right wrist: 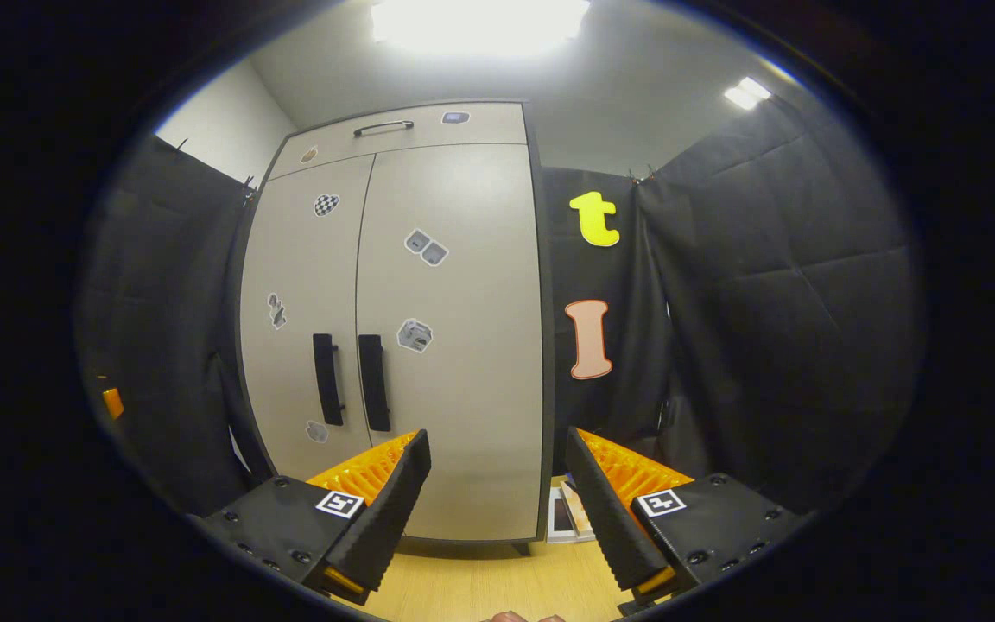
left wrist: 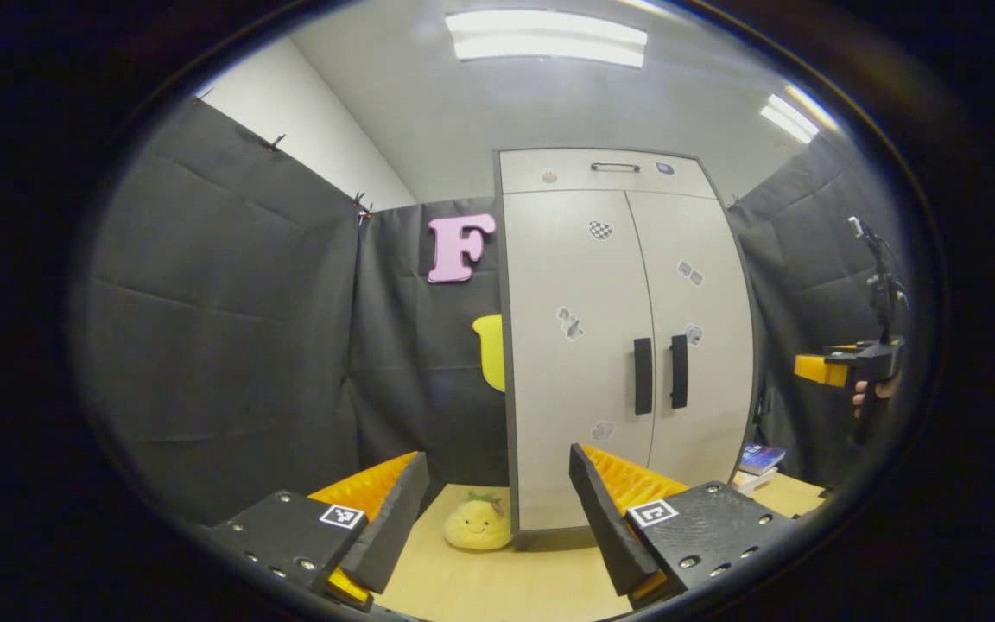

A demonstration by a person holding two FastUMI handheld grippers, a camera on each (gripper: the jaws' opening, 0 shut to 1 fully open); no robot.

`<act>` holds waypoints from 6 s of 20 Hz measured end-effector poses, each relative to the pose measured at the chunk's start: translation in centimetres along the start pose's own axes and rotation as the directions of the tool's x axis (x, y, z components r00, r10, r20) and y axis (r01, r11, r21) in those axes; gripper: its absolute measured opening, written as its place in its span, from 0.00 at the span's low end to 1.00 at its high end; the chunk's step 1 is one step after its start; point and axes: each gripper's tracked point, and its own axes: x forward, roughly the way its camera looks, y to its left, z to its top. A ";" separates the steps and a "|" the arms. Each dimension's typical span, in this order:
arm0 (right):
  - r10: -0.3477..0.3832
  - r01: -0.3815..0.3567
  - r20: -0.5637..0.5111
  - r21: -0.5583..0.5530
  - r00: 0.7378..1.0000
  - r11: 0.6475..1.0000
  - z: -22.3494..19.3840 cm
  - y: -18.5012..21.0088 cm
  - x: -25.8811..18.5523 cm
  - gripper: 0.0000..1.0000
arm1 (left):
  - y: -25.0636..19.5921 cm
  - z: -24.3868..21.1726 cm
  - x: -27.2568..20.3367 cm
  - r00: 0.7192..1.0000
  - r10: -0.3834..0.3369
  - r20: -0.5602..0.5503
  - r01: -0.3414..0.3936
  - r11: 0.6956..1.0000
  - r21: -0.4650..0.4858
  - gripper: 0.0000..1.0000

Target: Open the right door of the double-door shoe cabinet with the right hand, and open the left door with the left hand.

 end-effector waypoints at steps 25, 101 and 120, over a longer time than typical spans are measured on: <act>0.148 -0.150 0.046 0.061 0.988 0.987 6.1 10.7 12.0 0.96 | 4.0 -6.6 -3.6 0.986 0.096 -0.135 -0.099 0.995 -0.016 0.94; 0.253 -0.250 -0.087 0.042 0.963 0.967 0.3 3.8 3.5 0.06 | -4.1 -9.2 -4.5 0.972 -0.076 -0.223 0.056 0.994 -0.092 0.94; 0.108 -0.108 -0.028 0.018 0.994 0.994 1.2 -4.1 3.9 0.02 | -6.2 -9.6 -4.5 0.958 -0.163 -0.235 0.139 0.983 -0.117 0.95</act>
